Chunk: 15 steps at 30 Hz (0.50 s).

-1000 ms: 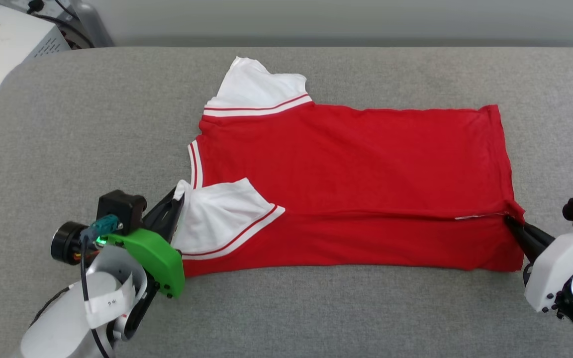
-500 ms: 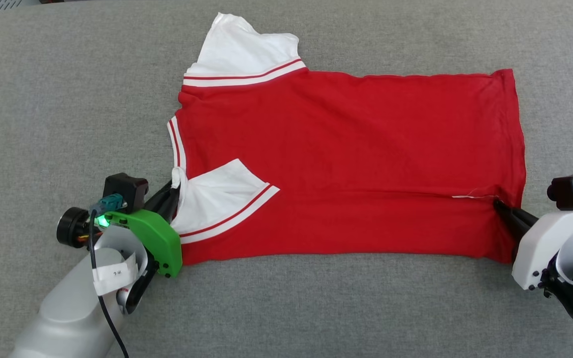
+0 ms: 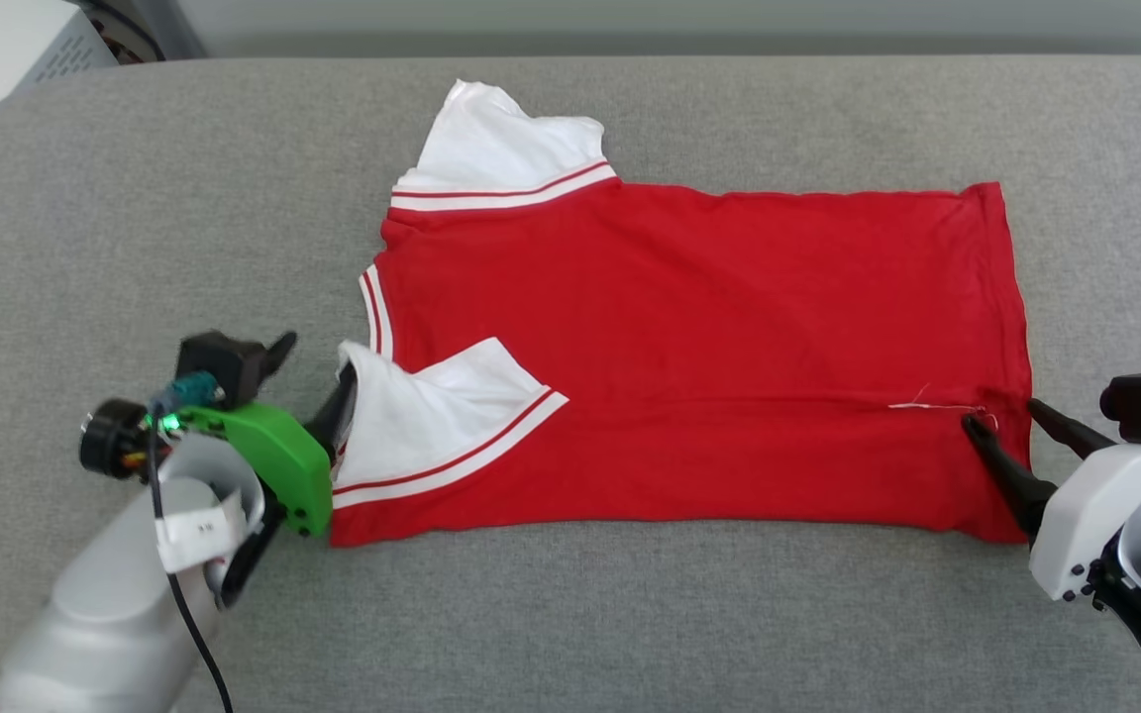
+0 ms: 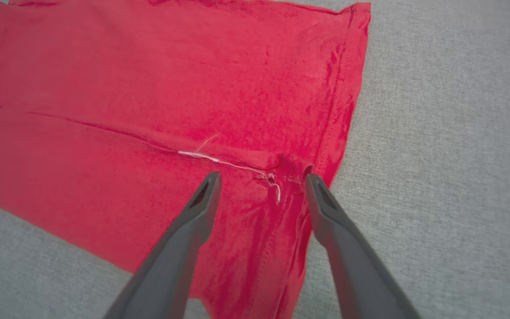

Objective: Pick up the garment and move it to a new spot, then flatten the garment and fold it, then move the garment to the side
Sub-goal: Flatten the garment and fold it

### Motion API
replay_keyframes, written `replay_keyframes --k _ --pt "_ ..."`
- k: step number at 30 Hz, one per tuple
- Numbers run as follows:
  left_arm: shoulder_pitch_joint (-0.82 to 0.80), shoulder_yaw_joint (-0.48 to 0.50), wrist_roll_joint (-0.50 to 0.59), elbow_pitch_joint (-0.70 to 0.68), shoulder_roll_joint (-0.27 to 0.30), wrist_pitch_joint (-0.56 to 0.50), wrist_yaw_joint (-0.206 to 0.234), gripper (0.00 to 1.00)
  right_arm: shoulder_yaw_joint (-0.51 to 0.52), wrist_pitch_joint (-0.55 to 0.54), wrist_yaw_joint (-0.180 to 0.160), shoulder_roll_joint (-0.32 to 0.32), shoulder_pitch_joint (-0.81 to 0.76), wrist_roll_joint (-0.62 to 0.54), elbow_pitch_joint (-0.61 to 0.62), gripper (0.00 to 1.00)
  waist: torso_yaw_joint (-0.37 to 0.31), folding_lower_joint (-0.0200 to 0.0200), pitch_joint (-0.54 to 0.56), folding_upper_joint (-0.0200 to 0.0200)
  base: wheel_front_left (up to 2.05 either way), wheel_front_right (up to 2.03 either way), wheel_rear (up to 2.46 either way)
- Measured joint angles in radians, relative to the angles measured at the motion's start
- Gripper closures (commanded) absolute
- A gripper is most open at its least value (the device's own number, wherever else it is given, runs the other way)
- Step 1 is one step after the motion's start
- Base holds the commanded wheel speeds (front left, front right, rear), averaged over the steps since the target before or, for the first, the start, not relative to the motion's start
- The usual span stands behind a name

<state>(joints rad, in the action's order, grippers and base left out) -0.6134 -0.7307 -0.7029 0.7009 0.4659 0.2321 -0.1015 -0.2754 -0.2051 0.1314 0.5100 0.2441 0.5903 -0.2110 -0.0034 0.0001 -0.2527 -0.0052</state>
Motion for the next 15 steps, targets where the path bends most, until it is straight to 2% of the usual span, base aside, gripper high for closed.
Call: replay_keyframes --k 4,7,15 --pt "-0.045 0.011 -0.004 -0.075 0.054 -0.068 -0.001 0.0 0.028 -0.002 0.0 0.005 -0.032 -0.018 0.049 0.0 0.01 0.0 0.029 0.0 0.0 0.0 0.0" --pt "-0.076 0.017 -0.048 -0.133 0.084 -0.192 -0.01 0.0 0.048 -0.018 0.0 0.004 -0.044 -0.029 0.078 0.0 0.02 0.0 0.043 0.0 0.0 0.0 0.0" --pt "-0.128 -0.055 -0.265 -0.267 0.132 -0.702 -0.024 0.0 0.058 -0.083 0.0 -0.008 -0.058 -0.042 0.111 0.0 0.035 0.0 0.061 0.0 0.0 0.0 0.0"
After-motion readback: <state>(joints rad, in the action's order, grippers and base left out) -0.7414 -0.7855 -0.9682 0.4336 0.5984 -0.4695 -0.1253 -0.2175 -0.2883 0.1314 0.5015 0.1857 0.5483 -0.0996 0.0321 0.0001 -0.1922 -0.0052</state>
